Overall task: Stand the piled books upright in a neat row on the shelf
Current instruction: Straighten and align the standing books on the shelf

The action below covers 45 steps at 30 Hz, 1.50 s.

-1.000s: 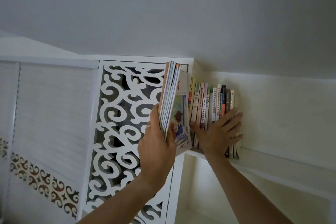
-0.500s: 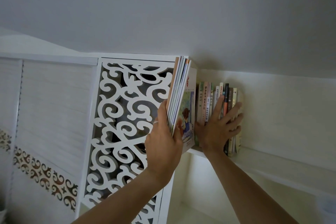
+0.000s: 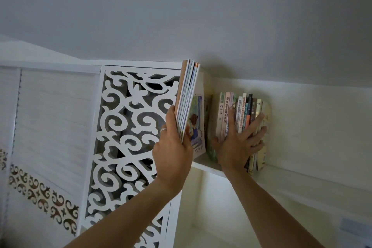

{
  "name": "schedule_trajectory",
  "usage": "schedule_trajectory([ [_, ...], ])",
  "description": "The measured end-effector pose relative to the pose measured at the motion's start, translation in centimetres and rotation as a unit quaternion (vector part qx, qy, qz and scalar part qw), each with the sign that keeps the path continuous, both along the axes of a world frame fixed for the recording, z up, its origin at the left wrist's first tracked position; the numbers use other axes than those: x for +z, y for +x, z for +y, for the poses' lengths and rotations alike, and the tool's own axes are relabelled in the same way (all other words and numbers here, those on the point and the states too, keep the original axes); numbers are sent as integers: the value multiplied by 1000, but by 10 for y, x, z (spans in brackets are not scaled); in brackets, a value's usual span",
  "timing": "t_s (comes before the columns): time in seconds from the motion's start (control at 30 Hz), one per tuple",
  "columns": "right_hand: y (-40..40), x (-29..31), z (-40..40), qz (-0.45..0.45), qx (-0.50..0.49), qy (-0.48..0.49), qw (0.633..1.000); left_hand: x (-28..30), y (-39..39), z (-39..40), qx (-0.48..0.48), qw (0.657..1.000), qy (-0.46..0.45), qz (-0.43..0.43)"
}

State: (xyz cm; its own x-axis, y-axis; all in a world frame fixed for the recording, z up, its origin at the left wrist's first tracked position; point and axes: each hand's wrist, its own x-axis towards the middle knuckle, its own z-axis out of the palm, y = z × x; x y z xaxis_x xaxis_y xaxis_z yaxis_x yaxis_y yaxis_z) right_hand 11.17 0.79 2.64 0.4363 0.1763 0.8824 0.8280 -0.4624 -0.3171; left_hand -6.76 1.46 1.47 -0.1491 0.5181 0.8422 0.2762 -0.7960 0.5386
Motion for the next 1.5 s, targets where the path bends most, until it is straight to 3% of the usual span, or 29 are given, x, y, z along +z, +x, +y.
schedule_trajectory([
  [0.37, 7, -4, -1, -12, 17, 12, 1000, -4, 57, 7, -4, 999, -4, 47],
  [0.53, 11, -5, -2, -19, 6, 2, 1000, -9, 91, 42, -57, 998, -32, 24],
  [0.67, 11, -6, -7, -28, 6, -9, 1000, -11, 105, 59, -100, 993, 37, 42],
  [0.8, 19, -9, -17, -53, 28, -2, 998, -14, 120, 84, 5, 979, 194, 61],
  [0.9, 37, -14, -23, -43, 63, 21, 997, -14, 125, 95, 18, 979, 197, 56],
  [1.07, 55, -18, -28, 34, 163, 49, 985, -12, 129, 99, 129, 971, 164, 120],
  [1.2, 59, -22, -36, 106, 176, 68, 976, -11, 126, 99, 150, 965, 147, 154],
  [1.27, 60, -26, -37, 130, 214, 67, 966, -15, 124, 101, 119, 970, 164, 133],
  [1.4, 59, -27, -40, 122, 239, 49, 962, -18, 118, 99, -53, 990, 127, 39],
  [1.5, 57, -27, -40, 117, 253, 46, 959, -14, 119, 79, -49, 996, 77, -3],
])
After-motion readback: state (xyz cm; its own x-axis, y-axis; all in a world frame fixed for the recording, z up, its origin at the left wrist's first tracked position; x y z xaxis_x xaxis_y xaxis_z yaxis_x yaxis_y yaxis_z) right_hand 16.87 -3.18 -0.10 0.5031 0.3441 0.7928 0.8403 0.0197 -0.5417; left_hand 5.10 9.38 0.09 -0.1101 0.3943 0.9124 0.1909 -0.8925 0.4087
